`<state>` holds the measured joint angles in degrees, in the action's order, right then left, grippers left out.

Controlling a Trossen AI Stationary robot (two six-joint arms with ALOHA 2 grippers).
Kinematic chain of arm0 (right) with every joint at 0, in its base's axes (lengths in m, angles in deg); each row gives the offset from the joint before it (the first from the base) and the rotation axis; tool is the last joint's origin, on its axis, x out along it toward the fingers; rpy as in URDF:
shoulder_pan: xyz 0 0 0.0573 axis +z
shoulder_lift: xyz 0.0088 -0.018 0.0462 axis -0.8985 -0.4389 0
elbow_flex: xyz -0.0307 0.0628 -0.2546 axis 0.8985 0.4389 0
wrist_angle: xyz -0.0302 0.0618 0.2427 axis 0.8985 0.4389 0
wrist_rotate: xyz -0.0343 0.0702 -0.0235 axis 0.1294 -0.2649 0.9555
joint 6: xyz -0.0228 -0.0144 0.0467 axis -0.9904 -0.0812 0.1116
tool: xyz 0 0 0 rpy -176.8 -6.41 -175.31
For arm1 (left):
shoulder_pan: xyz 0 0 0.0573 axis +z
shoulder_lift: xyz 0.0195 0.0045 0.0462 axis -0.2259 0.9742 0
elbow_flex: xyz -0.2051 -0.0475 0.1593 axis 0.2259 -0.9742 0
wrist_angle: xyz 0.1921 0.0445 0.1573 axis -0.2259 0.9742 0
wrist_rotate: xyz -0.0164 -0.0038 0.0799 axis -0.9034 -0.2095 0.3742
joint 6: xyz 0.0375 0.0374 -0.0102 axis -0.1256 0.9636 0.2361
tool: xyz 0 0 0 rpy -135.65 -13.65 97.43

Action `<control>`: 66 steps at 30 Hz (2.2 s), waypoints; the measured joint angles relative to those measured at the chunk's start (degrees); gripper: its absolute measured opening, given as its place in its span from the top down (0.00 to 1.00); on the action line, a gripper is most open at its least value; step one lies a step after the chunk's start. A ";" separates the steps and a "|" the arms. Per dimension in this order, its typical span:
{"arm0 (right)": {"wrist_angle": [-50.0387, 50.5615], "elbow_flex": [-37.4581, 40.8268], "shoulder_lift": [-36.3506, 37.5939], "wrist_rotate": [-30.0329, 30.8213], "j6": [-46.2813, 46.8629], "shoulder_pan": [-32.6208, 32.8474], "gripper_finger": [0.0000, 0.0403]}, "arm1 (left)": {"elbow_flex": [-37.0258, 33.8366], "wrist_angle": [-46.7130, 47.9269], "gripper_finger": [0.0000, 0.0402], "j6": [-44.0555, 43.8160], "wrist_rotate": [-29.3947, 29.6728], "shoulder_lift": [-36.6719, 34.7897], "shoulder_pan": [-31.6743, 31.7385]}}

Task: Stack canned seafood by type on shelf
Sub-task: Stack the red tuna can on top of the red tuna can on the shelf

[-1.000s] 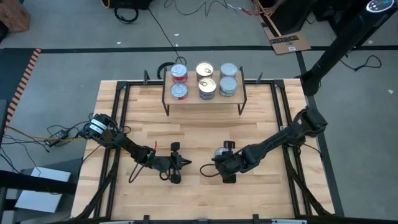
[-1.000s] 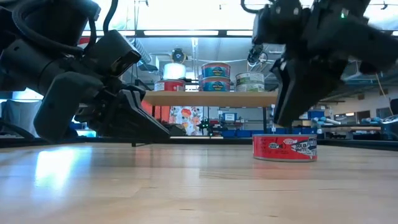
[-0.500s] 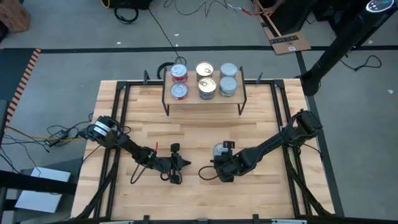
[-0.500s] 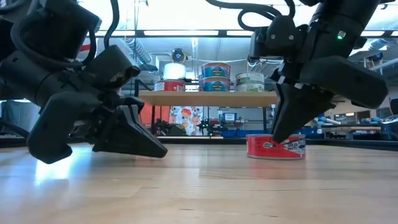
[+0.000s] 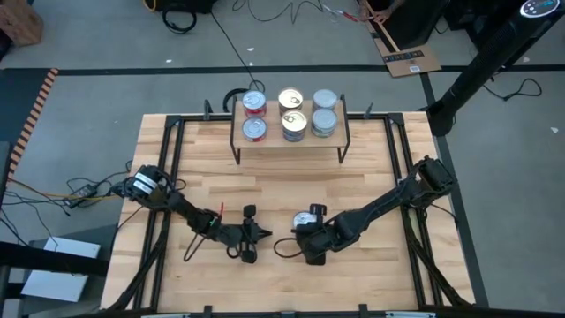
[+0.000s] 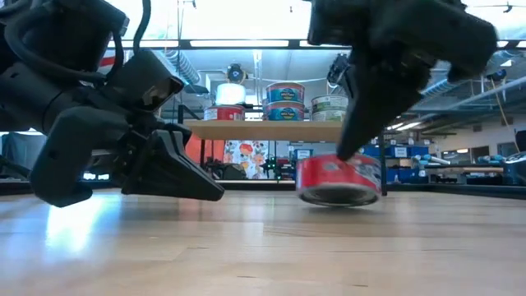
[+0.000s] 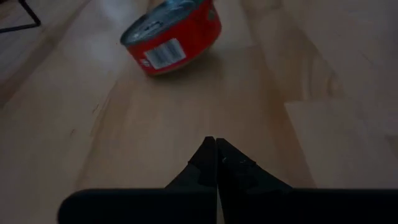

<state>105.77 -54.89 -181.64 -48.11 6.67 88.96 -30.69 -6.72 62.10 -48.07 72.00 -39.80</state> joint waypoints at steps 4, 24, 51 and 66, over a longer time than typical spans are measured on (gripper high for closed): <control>-0.56 -1.91 0.00 -0.15 6.17 -0.10 1.00 | 0.00 -0.92 1.00 1.71 -0.02 0.00 -0.91; -27.48 1.37 0.22 -20.63 23.55 -2.72 1.00 | 0.00 -4.34 1.00 4.70 2.45 0.00 -4.79; -33.95 12.33 7.40 -21.85 16.32 -2.98 0.96 | 0.00 -5.05 0.99 3.68 2.50 -0.04 -5.03; -18.01 12.39 0.56 -5.55 7.99 6.44 0.98 | 1.13 -8.13 1.00 -1.45 -4.78 -0.09 8.54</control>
<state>87.75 -42.50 -181.08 -53.66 14.66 95.40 -29.56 -14.85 60.64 -52.86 71.91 -31.26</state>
